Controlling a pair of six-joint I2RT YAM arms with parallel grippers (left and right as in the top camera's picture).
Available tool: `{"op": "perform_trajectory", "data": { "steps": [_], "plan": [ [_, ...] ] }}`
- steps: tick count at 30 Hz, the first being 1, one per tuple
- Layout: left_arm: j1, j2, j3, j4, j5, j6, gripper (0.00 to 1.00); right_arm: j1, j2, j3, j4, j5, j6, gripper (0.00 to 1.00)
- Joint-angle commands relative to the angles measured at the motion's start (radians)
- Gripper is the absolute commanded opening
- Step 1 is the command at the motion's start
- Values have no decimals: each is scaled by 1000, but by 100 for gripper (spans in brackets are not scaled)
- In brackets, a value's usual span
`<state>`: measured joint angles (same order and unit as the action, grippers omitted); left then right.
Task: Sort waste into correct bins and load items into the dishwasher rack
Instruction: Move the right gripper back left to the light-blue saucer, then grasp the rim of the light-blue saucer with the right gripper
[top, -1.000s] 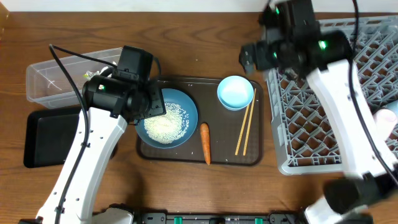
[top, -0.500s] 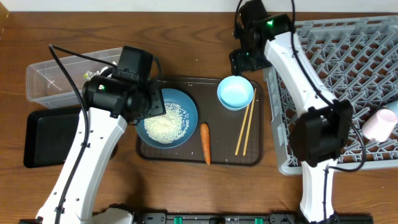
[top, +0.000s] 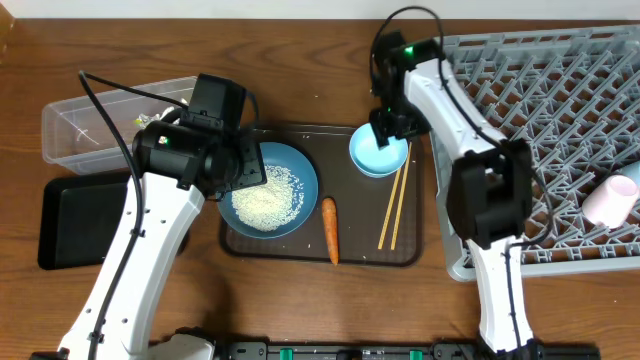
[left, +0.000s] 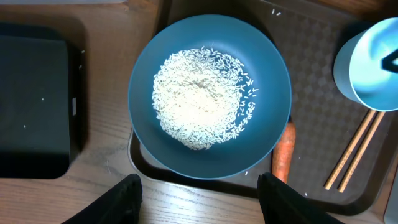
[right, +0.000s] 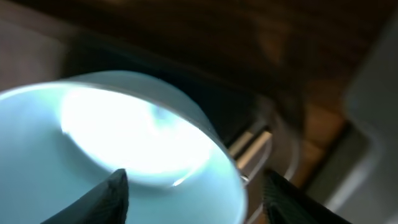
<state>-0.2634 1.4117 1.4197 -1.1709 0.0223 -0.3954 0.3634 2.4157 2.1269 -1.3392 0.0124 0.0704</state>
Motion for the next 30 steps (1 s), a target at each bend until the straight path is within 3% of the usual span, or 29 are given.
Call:
{"op": "perform_trajectory", "data": {
  "steps": [1,4,11,15,30],
  "plan": [
    [5,-2,0,-4,-12,3,61,18,18,10,-2,6,6,52],
    [5,-2,0,-5,-12,3,61,16,22,10,0,11,26,46],
    [5,-1,0,-14,-12,3,61,10,22,9,0,14,73,12],
    [5,-2,-2,-15,-12,3,61,10,22,-9,2,14,76,3],
    [5,-2,-2,-14,-12,3,61,6,-30,-41,15,6,101,1]
  ]
}}
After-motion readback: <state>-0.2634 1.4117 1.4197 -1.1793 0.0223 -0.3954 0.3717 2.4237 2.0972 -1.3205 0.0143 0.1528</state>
